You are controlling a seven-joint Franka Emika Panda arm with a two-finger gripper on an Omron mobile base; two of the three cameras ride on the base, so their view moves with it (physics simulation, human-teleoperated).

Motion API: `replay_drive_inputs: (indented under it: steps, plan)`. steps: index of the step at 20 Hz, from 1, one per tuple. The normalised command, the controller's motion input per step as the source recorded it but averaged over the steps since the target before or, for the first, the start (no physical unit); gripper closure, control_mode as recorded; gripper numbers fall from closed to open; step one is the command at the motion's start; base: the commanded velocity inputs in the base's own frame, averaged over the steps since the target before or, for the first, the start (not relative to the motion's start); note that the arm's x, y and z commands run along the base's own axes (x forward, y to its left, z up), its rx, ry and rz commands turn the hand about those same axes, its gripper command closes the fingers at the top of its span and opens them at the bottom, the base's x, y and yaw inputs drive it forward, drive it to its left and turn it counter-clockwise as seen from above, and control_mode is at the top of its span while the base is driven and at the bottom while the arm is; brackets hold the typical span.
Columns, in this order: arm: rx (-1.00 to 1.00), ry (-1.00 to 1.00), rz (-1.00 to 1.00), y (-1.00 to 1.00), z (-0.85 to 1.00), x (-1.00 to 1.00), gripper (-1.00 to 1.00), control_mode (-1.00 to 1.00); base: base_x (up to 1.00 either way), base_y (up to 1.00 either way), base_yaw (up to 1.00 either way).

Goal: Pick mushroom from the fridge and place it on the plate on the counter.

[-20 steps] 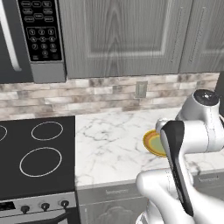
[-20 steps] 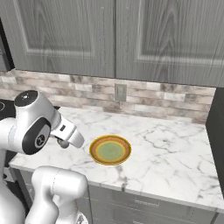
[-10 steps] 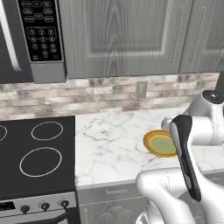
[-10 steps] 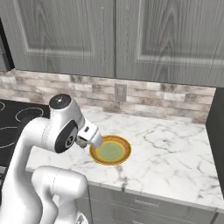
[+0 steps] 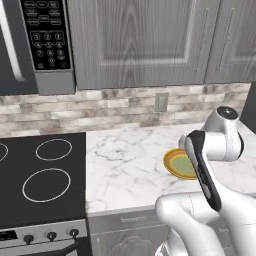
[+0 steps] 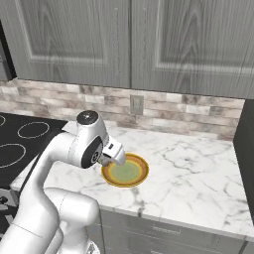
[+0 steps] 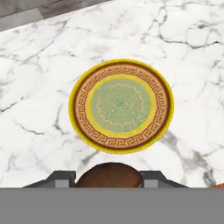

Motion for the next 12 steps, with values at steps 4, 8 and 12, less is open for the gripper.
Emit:
replay_drive_inputs:
  steps: [4,8,12]
  plan:
    - [0.0,0.0,0.03,-0.32,-0.51,0.41,1.0,-1.0,0.0,0.0,0.0]
    - [-0.01,0.0,0.0,-0.18,-0.51,0.49,1.0,-1.0,0.0,0.0,0.0]
    - [-0.01,0.0,0.0,-0.04,-0.5,0.52,1.0,-1.0,0.0,0.0,0.0]
